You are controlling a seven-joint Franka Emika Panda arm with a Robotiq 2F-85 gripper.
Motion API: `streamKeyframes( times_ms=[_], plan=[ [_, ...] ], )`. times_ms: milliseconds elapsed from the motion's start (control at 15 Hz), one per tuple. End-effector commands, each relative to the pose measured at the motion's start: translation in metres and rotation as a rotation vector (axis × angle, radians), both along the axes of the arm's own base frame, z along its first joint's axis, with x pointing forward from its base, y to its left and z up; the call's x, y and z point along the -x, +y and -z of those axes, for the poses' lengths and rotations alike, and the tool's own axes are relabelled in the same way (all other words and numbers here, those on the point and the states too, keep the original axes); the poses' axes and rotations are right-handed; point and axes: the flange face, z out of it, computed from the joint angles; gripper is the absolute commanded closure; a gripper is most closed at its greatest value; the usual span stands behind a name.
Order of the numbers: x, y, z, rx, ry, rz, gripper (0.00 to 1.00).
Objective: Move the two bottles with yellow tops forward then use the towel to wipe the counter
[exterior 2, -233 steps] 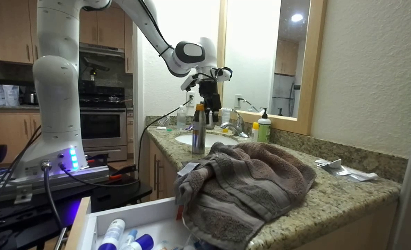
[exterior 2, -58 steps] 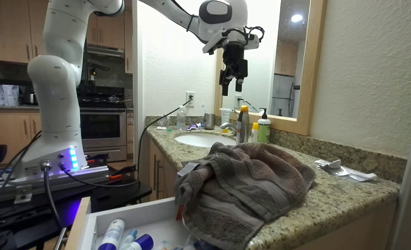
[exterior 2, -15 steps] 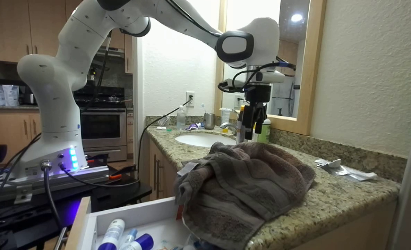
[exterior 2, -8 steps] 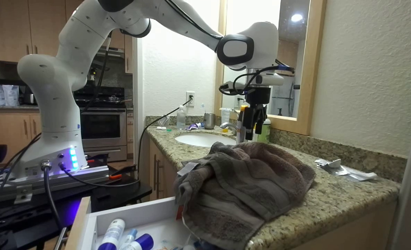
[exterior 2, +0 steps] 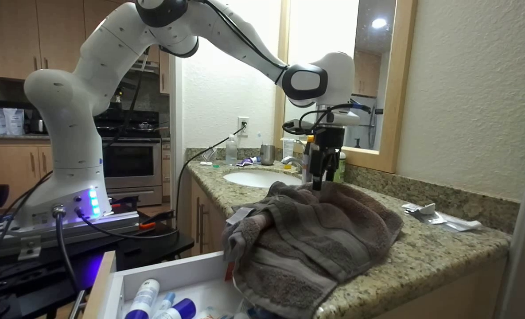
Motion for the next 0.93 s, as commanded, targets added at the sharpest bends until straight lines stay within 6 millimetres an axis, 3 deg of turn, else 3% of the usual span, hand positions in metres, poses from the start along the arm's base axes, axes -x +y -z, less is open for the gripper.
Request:
streamKeyframes(
  times_ms=[0, 67, 200, 533, 800, 867],
  plan=[
    [0.000, -0.003, 0.001, 0.001, 0.008, 0.001, 0.00],
    [0.001, -0.004, 0.001, 0.002, 0.012, 0.001, 0.25],
    [-0.004, 0.000, 0.003, -0.004, 0.009, -0.004, 0.33],
    [-0.008, 0.008, 0.002, 0.002, -0.001, -0.028, 0.70],
    [-0.005, 0.027, 0.001, 0.034, -0.004, -0.122, 0.98],
    [-0.005, 0.032, 0.002, 0.039, -0.009, -0.146, 0.98]
  ],
)
